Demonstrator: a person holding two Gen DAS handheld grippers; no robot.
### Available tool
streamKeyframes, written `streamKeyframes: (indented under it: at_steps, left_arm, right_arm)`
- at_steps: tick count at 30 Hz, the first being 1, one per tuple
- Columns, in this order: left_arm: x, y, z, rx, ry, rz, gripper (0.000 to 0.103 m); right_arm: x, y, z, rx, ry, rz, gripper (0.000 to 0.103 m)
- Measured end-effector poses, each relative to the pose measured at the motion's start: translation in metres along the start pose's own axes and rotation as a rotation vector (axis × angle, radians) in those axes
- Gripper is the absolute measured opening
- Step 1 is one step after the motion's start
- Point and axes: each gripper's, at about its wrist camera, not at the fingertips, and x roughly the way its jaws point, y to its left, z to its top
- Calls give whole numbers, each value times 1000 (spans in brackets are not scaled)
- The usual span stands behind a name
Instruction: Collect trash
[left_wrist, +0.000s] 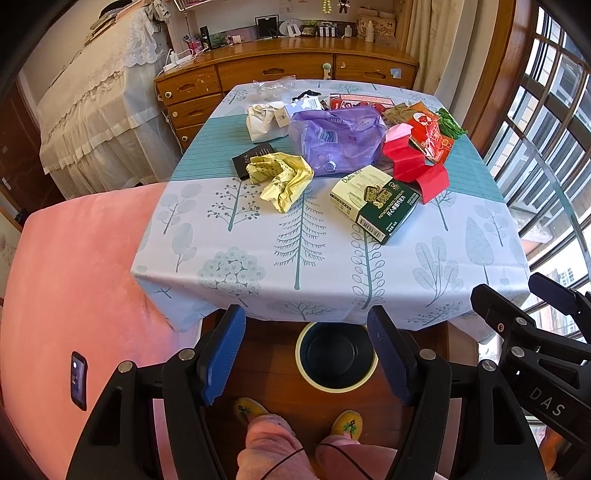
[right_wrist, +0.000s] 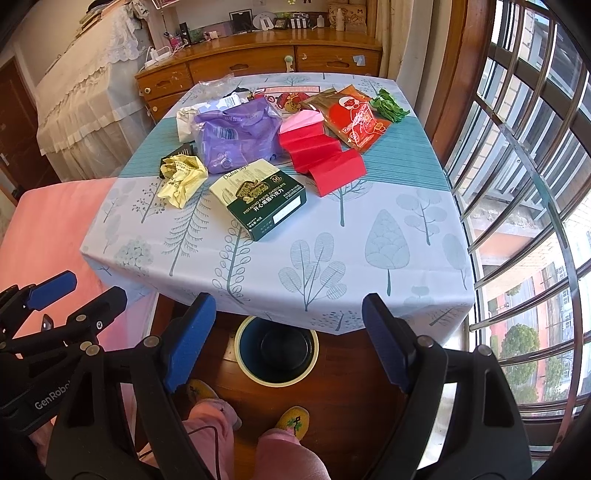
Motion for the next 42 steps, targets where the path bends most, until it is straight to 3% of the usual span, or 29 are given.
streamKeyframes:
  at_steps: [14, 27, 34, 42]
  left_arm:
    - [-9, 4, 20, -9, 8, 22, 70]
    - [-14, 25, 53, -3, 3, -9, 70]
    - [18, 60, 103, -20, 32, -36, 70]
    - [74, 76, 152, 74, 106, -119, 70]
  right_arm:
    - [2, -1, 23, -9, -10, 58, 80]
    - [13, 15, 56, 12, -22, 100, 80]
    - [26, 37, 88, 25, -38, 72, 74]
    - [68, 51, 124, 106, 22, 29, 61]
